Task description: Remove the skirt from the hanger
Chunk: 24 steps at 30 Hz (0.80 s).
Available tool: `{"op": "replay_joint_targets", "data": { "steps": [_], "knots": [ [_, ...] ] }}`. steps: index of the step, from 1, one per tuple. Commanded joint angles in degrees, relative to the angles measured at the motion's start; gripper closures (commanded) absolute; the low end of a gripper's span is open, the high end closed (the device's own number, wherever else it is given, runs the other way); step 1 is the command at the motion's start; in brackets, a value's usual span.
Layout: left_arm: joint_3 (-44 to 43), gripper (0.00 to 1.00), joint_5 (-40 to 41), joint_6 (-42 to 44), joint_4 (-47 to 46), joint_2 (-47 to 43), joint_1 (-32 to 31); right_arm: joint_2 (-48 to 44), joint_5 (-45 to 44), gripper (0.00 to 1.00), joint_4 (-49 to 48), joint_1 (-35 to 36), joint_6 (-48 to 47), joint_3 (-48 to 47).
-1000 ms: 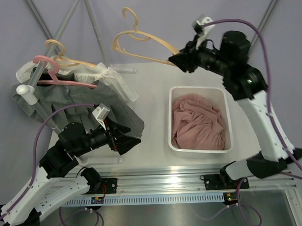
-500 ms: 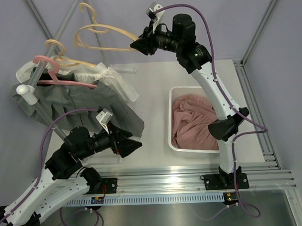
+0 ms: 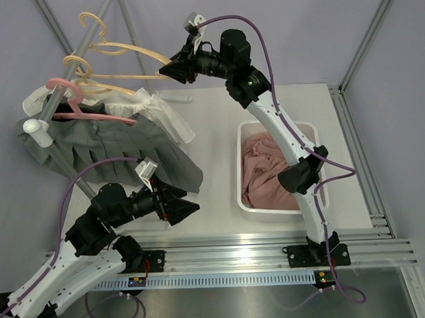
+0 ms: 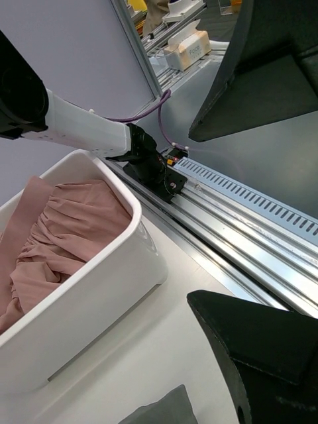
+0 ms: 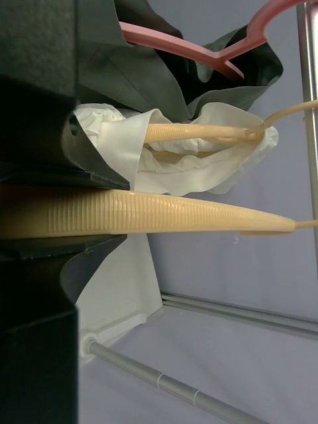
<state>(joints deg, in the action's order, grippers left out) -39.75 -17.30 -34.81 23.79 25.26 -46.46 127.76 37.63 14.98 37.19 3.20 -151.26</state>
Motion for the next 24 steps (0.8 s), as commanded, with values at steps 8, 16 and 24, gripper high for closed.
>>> {"op": "replay_joint_targets", "data": {
  "steps": [8,16,24],
  "knots": [
    [0.11,0.01,-0.72,-1.05,-2.87,-1.17,-0.12,4.42,2.01,1.0,-7.07,0.69,3.74,-6.41],
    [0.28,0.01,-0.46,-1.05,-2.7,-1.52,-0.12,7.23,1.49,1.0,-7.42,0.69,4.01,-6.85],
    [0.11,0.01,-0.1,-1.05,-1.99,-1.79,-0.04,7.94,0.26,0.01,-8.21,0.34,5.32,-7.39]
  ]
}}
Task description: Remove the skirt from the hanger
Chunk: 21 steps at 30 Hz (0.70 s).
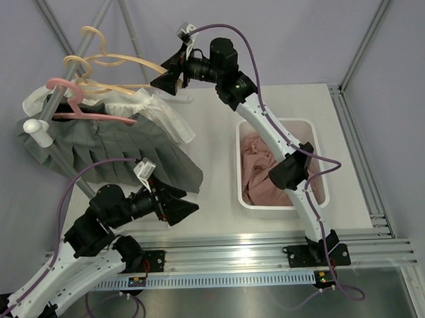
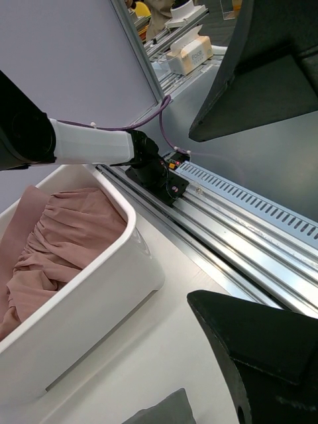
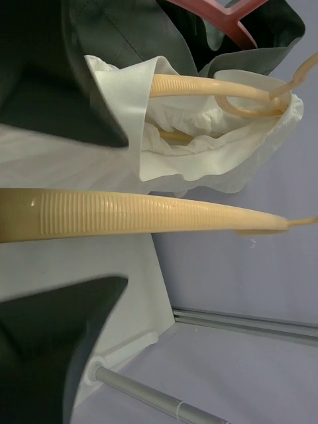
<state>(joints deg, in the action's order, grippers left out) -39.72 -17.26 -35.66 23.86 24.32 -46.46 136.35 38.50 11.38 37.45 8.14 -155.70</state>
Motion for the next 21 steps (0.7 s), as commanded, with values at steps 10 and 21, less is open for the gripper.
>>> {"op": "replay_joint_targets", "data": {
  "steps": [10,21],
  "knots": [
    [-0.88,0.01,0.9,-0.29,1.01,-2.61,-0.13,-13.03,-1.77,0.01,1.17,0.25,0.13,2.77],
    [2.63,0.01,5.13,-5.56,4.44,-7.18,-0.13,-25.08,1.4,0.14,17.6,10.35,-13.58,13.23]
  ]
}}
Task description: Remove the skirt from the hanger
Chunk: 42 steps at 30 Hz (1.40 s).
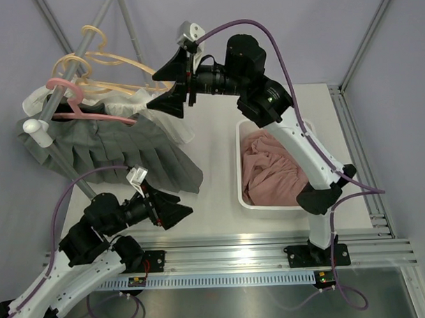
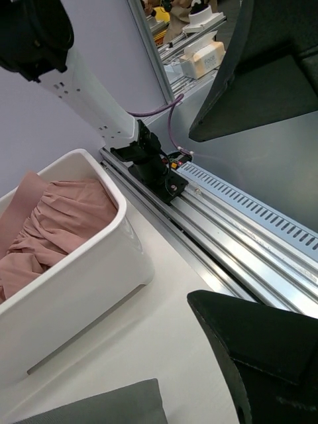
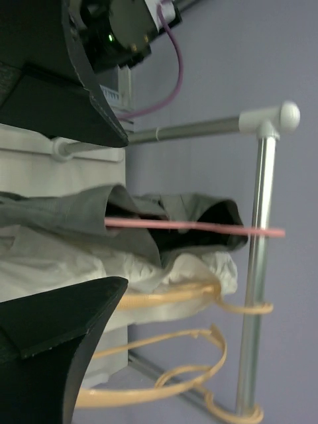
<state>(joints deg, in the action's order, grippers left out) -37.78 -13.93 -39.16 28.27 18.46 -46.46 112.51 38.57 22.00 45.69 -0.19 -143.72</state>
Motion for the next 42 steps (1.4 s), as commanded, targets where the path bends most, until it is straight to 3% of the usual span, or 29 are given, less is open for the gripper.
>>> {"op": "replay_joint_targets", "data": {
  "steps": [1,12,22,26,27,30,31,32,33,42],
  "knots": [
    [0.69,0.01,1.72,-2.15,0.2,-1.58,-0.13,-1.24,1.94,0.15,7.96,2.64,-5.79,1.42],
    [-0.54,0.01,1.72,-1.63,2.58,-2.72,-0.12,4.2,0.72,0.14,16.76,4.93,-12.11,-1.56],
    [-0.63,0.01,1.54,-0.92,3.01,-2.29,-0.13,10.53,-1.3,0.19,15.62,7.04,-12.65,-4.11],
    [-0.45,0.01,1.98,-0.74,3.72,-2.72,-0.04,12.47,-1.21,0.33,14.39,8.01,-11.6,-6.04],
    [-0.45,0.01,2.07,-0.66,3.89,-2.73,-0.04,12.73,-1.04,0.44,13.69,8.01,-11.33,-6.22],
    [-0.45,0.01,2.07,-0.75,4.07,-3.08,-0.04,12.91,-0.86,0.59,12.37,8.1,-10.28,-6.48],
    [-0.45,0.01,2.07,-0.75,4.25,-3.08,-0.12,12.56,-0.86,0.82,12.11,8.18,-9.58,-6.48],
    [-0.54,0.01,2.07,-0.75,4.33,-3.34,-0.04,12.3,-0.77,0.94,11.67,8.1,-9.14,-6.31],
    [-0.63,0.01,2.07,-0.75,4.42,-3.43,-0.04,12.04,-0.43,1.0,11.14,8.1,-8.87,-6.31],
    [-0.8,0.01,0.67,-1.1,3.64,-4.83,-0.13,3.95,-2.61,1.0,5.62,8.19,-4.22,1.06]
  ]
}}
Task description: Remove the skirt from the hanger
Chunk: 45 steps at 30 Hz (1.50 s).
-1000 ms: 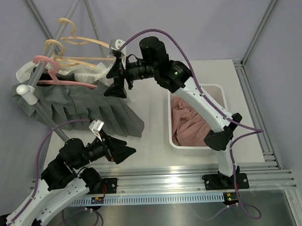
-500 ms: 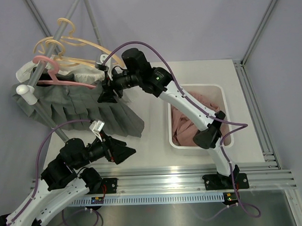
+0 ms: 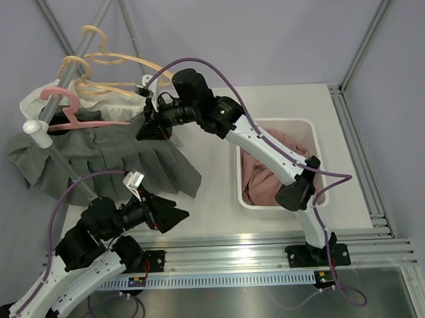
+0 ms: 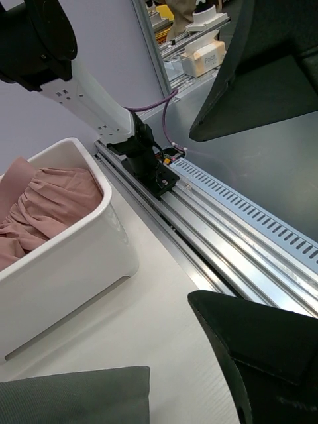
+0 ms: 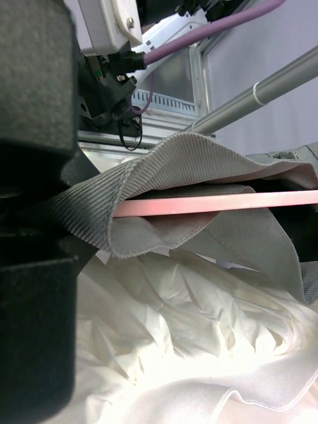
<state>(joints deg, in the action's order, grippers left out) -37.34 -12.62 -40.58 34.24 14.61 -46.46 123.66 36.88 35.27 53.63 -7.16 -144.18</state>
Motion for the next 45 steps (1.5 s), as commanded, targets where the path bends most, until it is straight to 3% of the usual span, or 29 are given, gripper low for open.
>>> {"op": "replay_joint_targets", "data": {
  "steps": [1,11,18,25,31,39,45],
  "knots": [
    [-1.24,0.01,-0.91,0.24,-3.2,-1.51,-0.13,-8.24,-1.46,1.0,-8.45,0.25,3.29,2.66],
    [-0.45,0.01,-1.44,-3.01,-9.1,-3.19,-0.13,-17.83,-5.33,1.0,-20.49,0.08,9.35,13.48],
    [-1.85,0.01,-3.02,-3.1,-11.03,-1.96,-0.13,-19.24,-5.33,1.0,-19.01,-0.98,10.59,14.19],
    [-10.46,0.01,-2.76,-1.17,-13.14,4.26,-0.13,-29.24,-6.47,1.0,-23.83,-0.98,11.02,31.03],
    [-21.53,0.01,-2.76,1.99,-15.08,11.92,-0.12,-35.66,-7.18,1.0,-23.4,-1.16,11.03,38.87],
    [-31.2,0.03,15.14,7.78,-9.38,15.18,-0.13,-42.87,-11.65,1.0,-17.86,-1.42,13.74,47.75],
    [-40.6,0.1,21.06,17.8,0.21,21.33,-0.13,-50.79,-15.34,1.0,-13.21,-1.42,21.56,55.05]
  ]
}}
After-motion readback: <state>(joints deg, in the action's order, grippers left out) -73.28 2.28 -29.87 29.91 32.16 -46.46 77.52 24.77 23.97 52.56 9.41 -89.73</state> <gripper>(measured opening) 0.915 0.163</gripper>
